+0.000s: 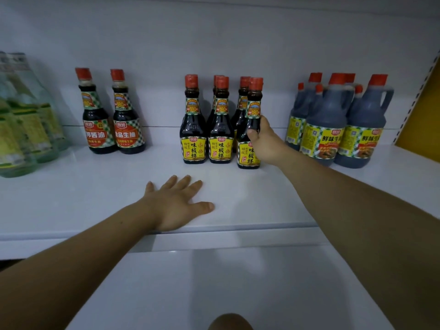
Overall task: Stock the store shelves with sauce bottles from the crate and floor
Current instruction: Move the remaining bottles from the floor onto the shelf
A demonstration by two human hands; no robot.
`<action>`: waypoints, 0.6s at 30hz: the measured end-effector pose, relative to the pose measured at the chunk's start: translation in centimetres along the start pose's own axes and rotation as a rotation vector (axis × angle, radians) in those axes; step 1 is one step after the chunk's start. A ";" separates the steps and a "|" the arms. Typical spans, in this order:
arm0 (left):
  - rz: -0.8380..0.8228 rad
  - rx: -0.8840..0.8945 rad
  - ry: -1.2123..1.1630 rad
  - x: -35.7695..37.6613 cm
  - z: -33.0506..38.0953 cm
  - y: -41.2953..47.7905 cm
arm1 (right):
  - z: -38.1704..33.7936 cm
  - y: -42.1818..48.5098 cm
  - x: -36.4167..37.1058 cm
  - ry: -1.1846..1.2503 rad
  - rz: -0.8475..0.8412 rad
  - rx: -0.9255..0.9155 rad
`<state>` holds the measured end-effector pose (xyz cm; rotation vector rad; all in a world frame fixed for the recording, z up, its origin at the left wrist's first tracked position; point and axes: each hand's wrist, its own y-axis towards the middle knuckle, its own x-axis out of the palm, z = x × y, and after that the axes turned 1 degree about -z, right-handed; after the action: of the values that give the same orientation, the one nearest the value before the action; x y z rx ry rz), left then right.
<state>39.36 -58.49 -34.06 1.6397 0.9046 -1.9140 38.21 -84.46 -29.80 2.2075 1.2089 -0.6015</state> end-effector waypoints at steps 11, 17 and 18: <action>-0.007 -0.011 0.001 0.0 -0.1 0.1 | 0.8 2.1 1.3 0.054 0.048 -0.027; -0.009 -0.008 -0.014 0.1 0.0 0.0 | 1.0 2.6 1.5 0.053 0.047 -0.020; -0.008 -0.007 -0.017 0.1 0.0 0.0 | 1.0 2.7 1.5 0.061 0.048 -0.022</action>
<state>39.37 -58.47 -34.13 1.6158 0.9108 -1.9254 41.17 -85.39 -30.74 2.2446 1.1839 -0.5034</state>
